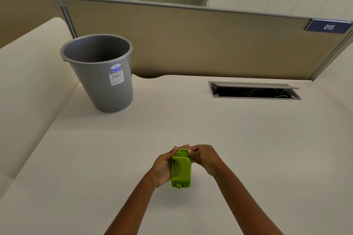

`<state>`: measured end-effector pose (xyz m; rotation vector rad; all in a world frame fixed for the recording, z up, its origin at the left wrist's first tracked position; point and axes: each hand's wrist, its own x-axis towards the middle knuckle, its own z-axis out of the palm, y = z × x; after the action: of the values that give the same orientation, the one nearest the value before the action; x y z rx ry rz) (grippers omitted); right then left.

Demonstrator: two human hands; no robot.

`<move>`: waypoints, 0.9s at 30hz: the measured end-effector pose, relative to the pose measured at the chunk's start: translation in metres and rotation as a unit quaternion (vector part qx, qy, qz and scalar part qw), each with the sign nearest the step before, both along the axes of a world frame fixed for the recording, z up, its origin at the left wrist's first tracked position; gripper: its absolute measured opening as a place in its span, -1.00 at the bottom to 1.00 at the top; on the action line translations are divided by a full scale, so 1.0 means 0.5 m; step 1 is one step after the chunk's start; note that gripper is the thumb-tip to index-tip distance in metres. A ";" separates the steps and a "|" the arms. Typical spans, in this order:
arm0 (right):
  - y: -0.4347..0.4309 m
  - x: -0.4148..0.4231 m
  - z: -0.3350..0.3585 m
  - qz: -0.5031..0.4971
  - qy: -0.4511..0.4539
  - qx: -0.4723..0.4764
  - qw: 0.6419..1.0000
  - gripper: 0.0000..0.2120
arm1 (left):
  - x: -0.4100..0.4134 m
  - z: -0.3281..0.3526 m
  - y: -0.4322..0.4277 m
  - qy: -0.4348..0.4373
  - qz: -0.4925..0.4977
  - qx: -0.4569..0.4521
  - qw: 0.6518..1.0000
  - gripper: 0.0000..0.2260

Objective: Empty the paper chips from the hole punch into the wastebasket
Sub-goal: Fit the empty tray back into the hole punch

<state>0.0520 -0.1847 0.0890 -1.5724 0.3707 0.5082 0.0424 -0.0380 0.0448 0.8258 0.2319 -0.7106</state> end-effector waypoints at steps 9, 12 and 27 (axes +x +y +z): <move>-0.002 -0.015 0.001 -0.029 -0.017 0.064 0.997 -0.87 | 0.012 0.007 -0.015 0.044 0.090 -0.007 0.995 -0.64; -0.004 -0.019 -0.004 -0.014 0.020 0.103 0.994 -0.84 | 0.017 0.004 -0.011 0.059 0.135 -0.059 0.987 -0.62; -0.009 -0.045 -0.014 0.009 0.068 0.127 0.989 -0.85 | 0.027 0.022 0.008 0.025 0.222 -0.087 0.971 -0.63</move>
<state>0.0297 -0.1891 0.0821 -1.2989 0.3796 0.6541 0.0557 -0.0340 0.0556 0.5603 0.3799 -0.3236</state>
